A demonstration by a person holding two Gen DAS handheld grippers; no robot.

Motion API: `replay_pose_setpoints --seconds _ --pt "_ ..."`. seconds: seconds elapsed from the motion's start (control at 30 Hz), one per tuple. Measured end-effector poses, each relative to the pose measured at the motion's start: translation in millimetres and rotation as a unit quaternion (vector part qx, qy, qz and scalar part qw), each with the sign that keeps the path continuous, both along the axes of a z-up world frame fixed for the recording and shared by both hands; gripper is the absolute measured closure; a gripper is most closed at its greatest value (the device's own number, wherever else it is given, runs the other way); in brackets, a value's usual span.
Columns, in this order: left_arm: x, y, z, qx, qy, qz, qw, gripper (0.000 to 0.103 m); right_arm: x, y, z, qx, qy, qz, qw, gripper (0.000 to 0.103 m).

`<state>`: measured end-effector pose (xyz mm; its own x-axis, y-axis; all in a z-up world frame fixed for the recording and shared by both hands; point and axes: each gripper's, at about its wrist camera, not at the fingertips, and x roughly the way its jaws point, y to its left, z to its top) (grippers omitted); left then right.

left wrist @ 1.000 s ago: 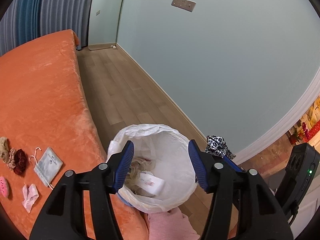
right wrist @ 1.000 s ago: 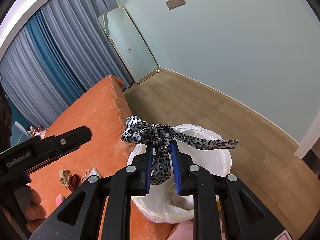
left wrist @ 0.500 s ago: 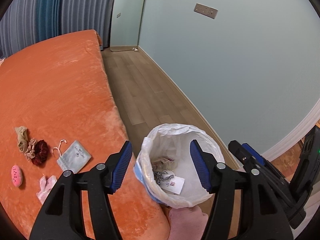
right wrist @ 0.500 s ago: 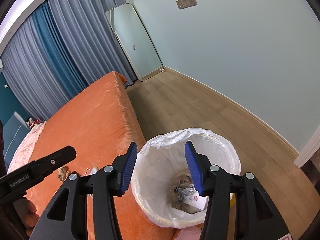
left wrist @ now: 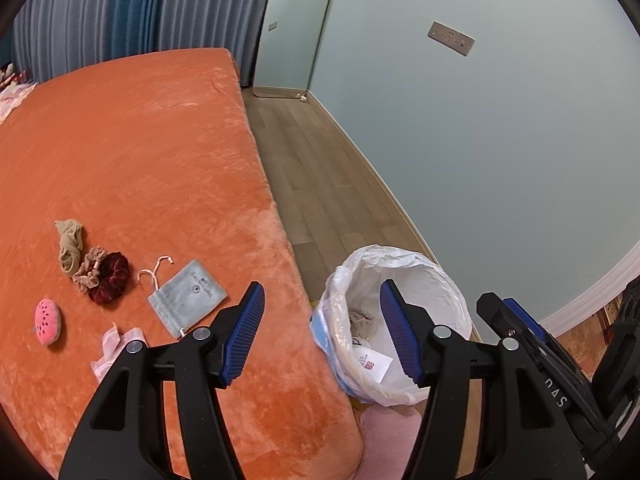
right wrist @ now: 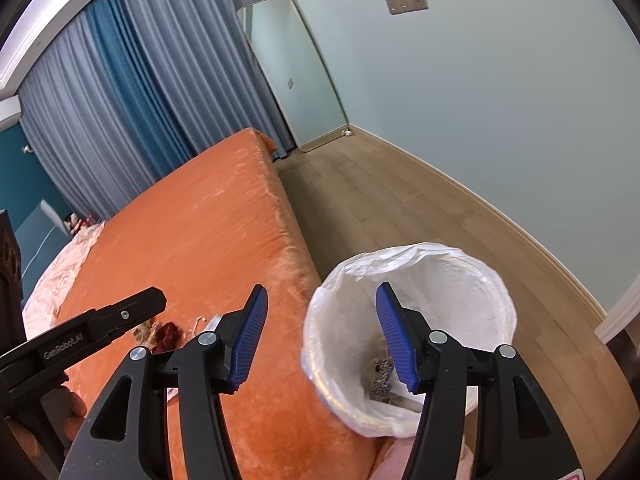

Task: Collect trash
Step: 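Move both tools back over the remaining items on the bed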

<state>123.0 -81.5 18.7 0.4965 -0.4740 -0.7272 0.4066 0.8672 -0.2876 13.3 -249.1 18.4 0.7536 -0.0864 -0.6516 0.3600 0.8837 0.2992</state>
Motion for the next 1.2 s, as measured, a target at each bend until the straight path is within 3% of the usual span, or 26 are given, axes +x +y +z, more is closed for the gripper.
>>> replay_pose_setpoints --seconds 0.5,0.77,1.07,1.2 --pt "12.7 85.3 -18.9 0.011 0.015 0.087 0.996 0.045 28.0 75.4 -4.9 -0.019 0.024 0.073 0.997 0.044" --pt "18.2 135.3 -33.2 0.027 0.021 0.13 0.9909 0.039 47.3 118.9 -15.0 -0.029 0.038 0.116 0.992 0.043" --pt "27.8 205.2 -60.9 0.065 0.03 0.195 0.9782 0.021 66.7 174.1 -40.6 -0.037 0.063 0.165 0.984 0.043" --pt "34.1 236.3 -79.5 0.074 0.05 0.219 0.9716 0.021 76.1 198.1 -59.2 -0.035 0.079 0.189 0.978 0.043"
